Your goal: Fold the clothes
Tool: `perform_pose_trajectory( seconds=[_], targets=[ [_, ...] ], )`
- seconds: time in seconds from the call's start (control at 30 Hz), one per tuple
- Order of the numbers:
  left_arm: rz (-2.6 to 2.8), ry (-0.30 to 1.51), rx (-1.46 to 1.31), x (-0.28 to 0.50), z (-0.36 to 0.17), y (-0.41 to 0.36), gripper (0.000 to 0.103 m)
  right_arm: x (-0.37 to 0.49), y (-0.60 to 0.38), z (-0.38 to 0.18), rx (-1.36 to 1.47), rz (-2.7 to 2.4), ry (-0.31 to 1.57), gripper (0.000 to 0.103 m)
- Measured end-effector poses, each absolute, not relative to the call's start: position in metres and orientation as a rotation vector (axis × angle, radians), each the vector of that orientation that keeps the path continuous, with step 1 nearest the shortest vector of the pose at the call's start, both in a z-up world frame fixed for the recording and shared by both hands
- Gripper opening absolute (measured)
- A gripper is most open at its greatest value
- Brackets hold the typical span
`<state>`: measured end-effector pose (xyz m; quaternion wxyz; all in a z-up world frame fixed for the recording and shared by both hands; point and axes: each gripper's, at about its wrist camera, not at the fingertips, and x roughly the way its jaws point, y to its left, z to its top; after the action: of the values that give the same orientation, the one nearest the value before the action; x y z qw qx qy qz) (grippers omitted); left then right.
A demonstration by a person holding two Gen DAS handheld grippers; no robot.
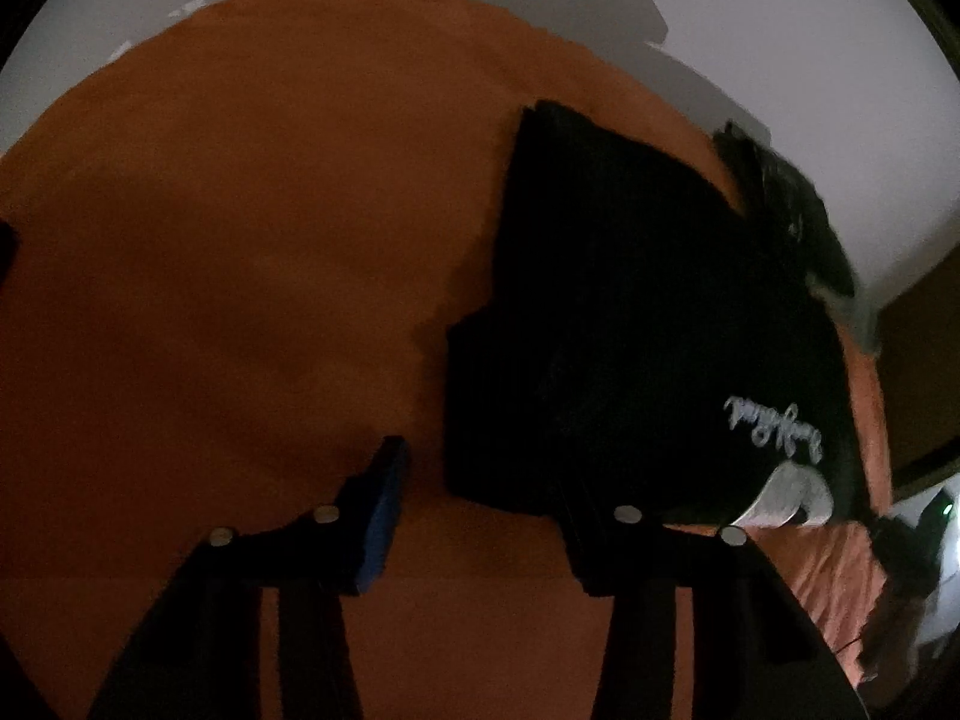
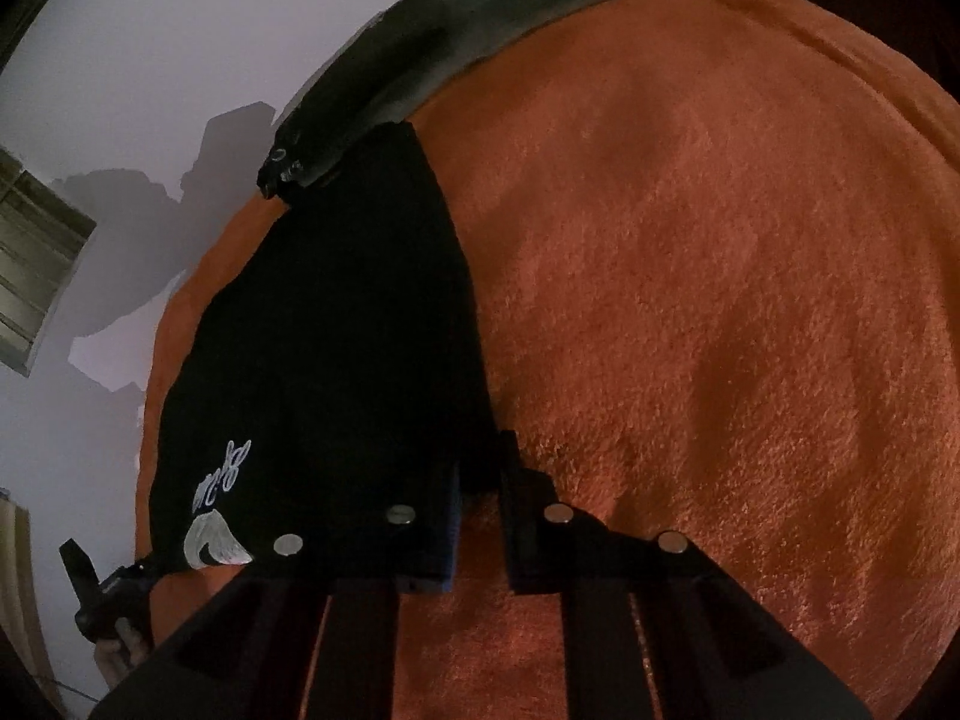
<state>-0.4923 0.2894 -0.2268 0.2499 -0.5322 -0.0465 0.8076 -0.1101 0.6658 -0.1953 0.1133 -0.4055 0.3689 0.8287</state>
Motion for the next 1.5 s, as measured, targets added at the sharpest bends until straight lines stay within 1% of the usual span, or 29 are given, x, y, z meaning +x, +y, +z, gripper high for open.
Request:
perform_pose_trajectory(
  seconds=[0.03,0.17,0.3,0.37,0.43,0.47,0.5,0.57,0.67,0.8,0.87,0.9,0.93,0.97,1.0,1.03,1.07,1.1,1.2,1.3,1.33,1.4,1.5],
  targets=[
    [2.179,-0.158,-1.444,-0.493,-0.228,0.289,0.005,-0.11,0.666,-0.197,-1.198,2.429,1.08,0.01],
    [2.218,-0.279,-1.394,-0.489,-0.217,0.274,0.005,-0.106,0.667,-0.194,-1.173,2.424,1.121,0.01],
    [2.184,-0.232,-1.48,-0.494,-0.246,0.272,0.005,-0.109,0.669,-0.2,-1.209,2.417,1.12,0.01],
    [2.19,-0.225,-1.466,-0.491,-0.246,0.273,0.005,-0.109,0.677,-0.217,-1.234,2.372,1.233,0.01],
    [2.192,-0.222,-1.458,-0.491,-0.243,0.273,0.006,-0.101,0.684,-0.225,-1.199,2.345,1.353,0.01],
    [2.19,-0.218,-1.463,-0.492,-0.242,0.273,0.009,-0.099,0.686,-0.227,-1.184,2.341,1.388,0.01],
    [2.187,-0.214,-1.467,-0.493,-0.241,0.273,0.01,-0.099,0.685,-0.224,-1.185,2.354,1.375,0.01],
    [2.19,-0.208,-1.444,-0.494,-0.235,0.275,0.013,-0.101,0.68,-0.216,-1.197,2.405,1.292,0.01],
    [2.207,-0.168,-1.404,-0.491,-0.228,0.28,0.015,-0.105,0.673,-0.204,-1.207,2.471,1.179,0.01],
    [2.288,-0.046,-1.412,-0.494,-0.229,0.29,0.015,-0.113,0.673,-0.201,-1.205,2.466,1.16,0.01],
    [2.37,0.013,-1.439,-0.495,-0.229,0.291,0.015,-0.112,0.677,-0.204,-1.203,2.423,1.143,0.013],
    [2.411,0.044,-1.452,-0.495,-0.23,0.292,0.015,-0.112,0.68,-0.206,-1.191,2.381,1.139,0.017],
    [2.513,0.055,-1.432,-0.492,-0.223,0.288,0.015,-0.112,0.682,-0.207,-1.178,2.343,1.141,0.019],
    [2.595,0.029,-1.388,-0.484,-0.214,0.277,0.016,-0.111,0.682,-0.204,-1.155,2.321,1.147,0.019],
    [2.625,-0.028,-1.331,-0.475,-0.203,0.274,0.017,-0.109,0.678,-0.196,-1.12,2.304,1.074,0.021],
    [2.622,-0.05,-1.3,-0.47,-0.196,0.277,0.022,-0.108,0.673,-0.187,-1.086,2.286,1.003,0.021],
    [2.599,-0.035,-1.276,-0.465,-0.19,0.286,0.028,-0.107,0.667,-0.177,-1.051,2.275,0.925,0.021],
    [2.559,0.0,-1.26,-0.46,-0.186,0.296,0.03,-0.108,0.655,-0.164,-1.013,2.292,0.822,0.021],
    [2.404,0.113,-1.188,-0.439,-0.176,0.346,0.031,-0.126,0.605,-0.132,-0.946,2.432,0.579,0.021],
    [2.235,0.178,-1.137,-0.415,-0.176,0.399,0.031,-0.156,0.543,-0.122,-1.01,2.657,0.478,0.021],
    [2.177,0.193,-1.142,-0.408,-0.179,0.416,0.031,-0.165,0.523,-0.126,-1.053,2.722,0.472,0.021],
    [2.098,0.22,-1.147,-0.395,-0.186,0.441,0.031,-0.185,0.487,-0.139,-1.178,2.806,0.458,0.021],
    [2.046,0.327,-1.137,-0.378,-0.202,0.462,0.031,-0.209,0.449,-0.168,-1.357,2.834,0.417,0.019]
  ],
)
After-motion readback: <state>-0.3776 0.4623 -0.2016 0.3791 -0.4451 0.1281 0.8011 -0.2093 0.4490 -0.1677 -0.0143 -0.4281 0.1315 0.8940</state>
